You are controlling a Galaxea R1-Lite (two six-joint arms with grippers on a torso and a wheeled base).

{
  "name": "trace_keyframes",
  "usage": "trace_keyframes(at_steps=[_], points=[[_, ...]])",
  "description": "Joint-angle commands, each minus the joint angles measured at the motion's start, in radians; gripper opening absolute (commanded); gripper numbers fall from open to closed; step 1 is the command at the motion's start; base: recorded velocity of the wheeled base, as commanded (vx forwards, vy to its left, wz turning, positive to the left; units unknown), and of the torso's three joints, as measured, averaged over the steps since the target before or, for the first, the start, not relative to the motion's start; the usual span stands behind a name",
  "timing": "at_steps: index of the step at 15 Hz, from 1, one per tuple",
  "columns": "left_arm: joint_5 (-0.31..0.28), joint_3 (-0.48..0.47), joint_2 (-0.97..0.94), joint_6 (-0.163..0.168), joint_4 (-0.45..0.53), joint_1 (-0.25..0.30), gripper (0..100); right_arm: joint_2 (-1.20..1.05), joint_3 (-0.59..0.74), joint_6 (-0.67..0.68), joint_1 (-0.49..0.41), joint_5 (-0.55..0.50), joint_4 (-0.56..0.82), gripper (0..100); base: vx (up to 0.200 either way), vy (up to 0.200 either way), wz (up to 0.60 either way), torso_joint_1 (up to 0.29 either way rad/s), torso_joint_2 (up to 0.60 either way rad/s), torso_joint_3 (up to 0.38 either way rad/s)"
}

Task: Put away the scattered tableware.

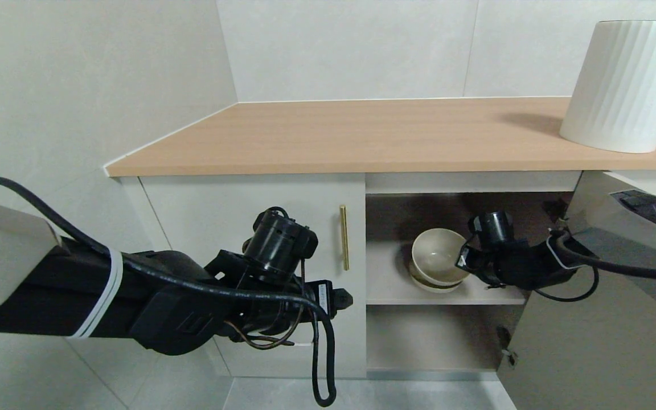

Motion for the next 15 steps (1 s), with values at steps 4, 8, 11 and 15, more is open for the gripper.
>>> trace_keyframes(at_steps=[4,8,11,15], points=[[0.001,0.0,0.0,-0.001,0.0,0.0,100,0.026,-0.017,-0.001,0.003,0.0,-0.016,0,0.0,0.0,0.0,0.0,0.0,0.0],[0.001,0.0,0.0,-0.001,0.0,0.0,100,0.034,-0.028,-0.001,0.005,-0.001,-0.016,0,0.0,0.0,0.0,0.0,0.0,0.0],[0.001,0.0,-0.002,-0.002,0.0,0.0,100,0.036,-0.028,-0.001,0.006,-0.001,-0.014,0,0.0,0.0,0.0,0.0,0.0,0.0],[0.001,0.0,-0.003,-0.002,0.0,0.0,100,0.026,-0.017,-0.001,0.011,0.0,-0.013,100,0.0,0.0,0.0,0.0,0.0,0.0]])
